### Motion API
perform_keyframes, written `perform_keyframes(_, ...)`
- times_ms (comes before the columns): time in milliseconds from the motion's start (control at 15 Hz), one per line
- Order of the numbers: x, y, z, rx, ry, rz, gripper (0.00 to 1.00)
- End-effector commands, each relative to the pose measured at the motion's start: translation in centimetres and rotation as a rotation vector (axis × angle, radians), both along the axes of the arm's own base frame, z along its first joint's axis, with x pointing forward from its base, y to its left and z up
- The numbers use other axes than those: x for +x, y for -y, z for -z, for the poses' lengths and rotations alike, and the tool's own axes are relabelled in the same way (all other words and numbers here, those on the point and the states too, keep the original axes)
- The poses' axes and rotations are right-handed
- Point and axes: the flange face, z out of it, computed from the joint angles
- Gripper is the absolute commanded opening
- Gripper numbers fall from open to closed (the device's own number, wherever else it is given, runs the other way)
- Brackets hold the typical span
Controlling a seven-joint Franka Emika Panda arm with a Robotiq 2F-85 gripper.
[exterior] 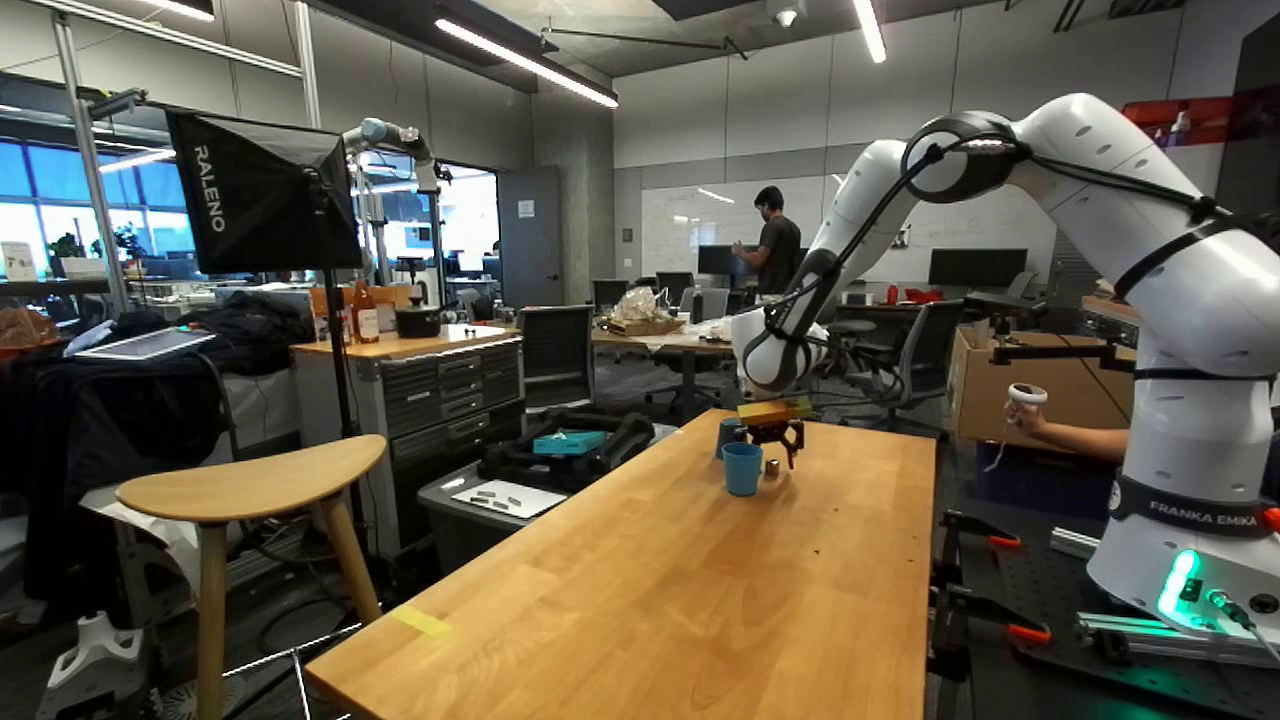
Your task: Put the gold object in the blue cup
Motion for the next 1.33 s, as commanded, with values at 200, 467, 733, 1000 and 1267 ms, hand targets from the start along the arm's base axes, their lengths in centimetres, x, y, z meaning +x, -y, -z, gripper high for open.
perform_keyframes(200,0.7,-0.4,0.7,-0.015,0.018,0.000,0.24)
perform_keyframes(467,0.7,-1.2,0.1,0.006,0.033,-0.006,0.13)
perform_keyframes(733,0.9,-2.8,-1.1,0.045,0.041,-0.023,0.13)
perform_keyframes(1000,2.1,-5.2,-4.9,0.084,0.087,-0.050,0.10)
perform_keyframes(1267,3.3,-5.4,-9.4,0.084,0.145,-0.046,0.11)
